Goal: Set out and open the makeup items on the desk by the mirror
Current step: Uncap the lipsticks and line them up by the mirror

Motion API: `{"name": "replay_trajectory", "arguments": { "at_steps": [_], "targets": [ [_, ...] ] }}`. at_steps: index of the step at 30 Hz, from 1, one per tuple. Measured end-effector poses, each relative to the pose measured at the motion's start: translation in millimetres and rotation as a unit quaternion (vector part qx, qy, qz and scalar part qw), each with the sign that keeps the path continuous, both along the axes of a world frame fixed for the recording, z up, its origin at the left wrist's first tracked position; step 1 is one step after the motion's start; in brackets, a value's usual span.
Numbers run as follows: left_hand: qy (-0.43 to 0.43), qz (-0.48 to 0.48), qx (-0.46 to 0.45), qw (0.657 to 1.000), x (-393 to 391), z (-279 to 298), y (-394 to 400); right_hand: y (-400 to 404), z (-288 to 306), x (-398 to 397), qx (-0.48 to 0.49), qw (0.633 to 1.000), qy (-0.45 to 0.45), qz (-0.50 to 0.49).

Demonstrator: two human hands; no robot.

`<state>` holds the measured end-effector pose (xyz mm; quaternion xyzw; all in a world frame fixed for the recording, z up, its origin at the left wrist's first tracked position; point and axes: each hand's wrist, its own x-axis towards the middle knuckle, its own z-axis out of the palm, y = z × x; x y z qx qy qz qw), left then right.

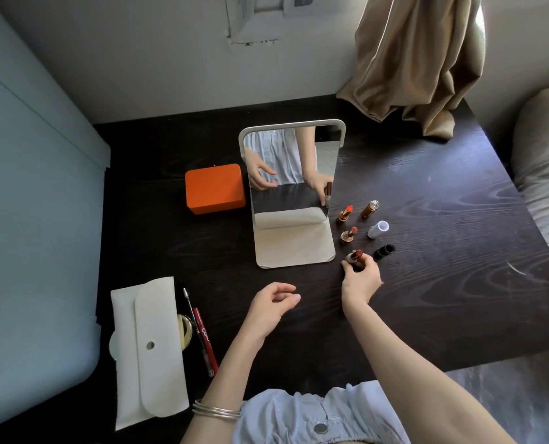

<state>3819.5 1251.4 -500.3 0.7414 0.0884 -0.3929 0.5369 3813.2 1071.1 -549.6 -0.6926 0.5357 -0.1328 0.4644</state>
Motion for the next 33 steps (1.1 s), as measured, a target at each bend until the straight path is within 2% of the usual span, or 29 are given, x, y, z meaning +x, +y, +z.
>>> {"name": "replay_trajectory", "arguments": {
  "at_steps": [17, 22, 26, 30, 33],
  "targets": [
    [-0.013, 0.029, -0.004, 0.999, -1.9, 3.1, 6.9, -1.2, 10.2, -2.1, 0.005, 0.999, 0.030, 0.019],
    [-0.014, 0.031, -0.001, 0.999, -2.1, 3.2, 9.8, 12.1, 7.6, -16.1, 0.091, 0.996, 0.014, -0.014],
    [-0.011, 0.048, 0.007, 0.999, -2.7, 2.8, 19.3, 40.5, 7.2, -34.5, 0.184, 0.980, 0.048, 0.066],
    [-0.004, 0.076, 0.019, 0.997, -3.9, 6.3, 35.3, 71.0, 25.1, -28.8, 0.315, 0.929, 0.047, 0.189],
    [-0.007, 0.099, 0.026, 0.995, -7.1, 8.2, 52.3, 93.2, 40.5, -19.6, 0.355, 0.897, 0.030, 0.261]
  ]
}}
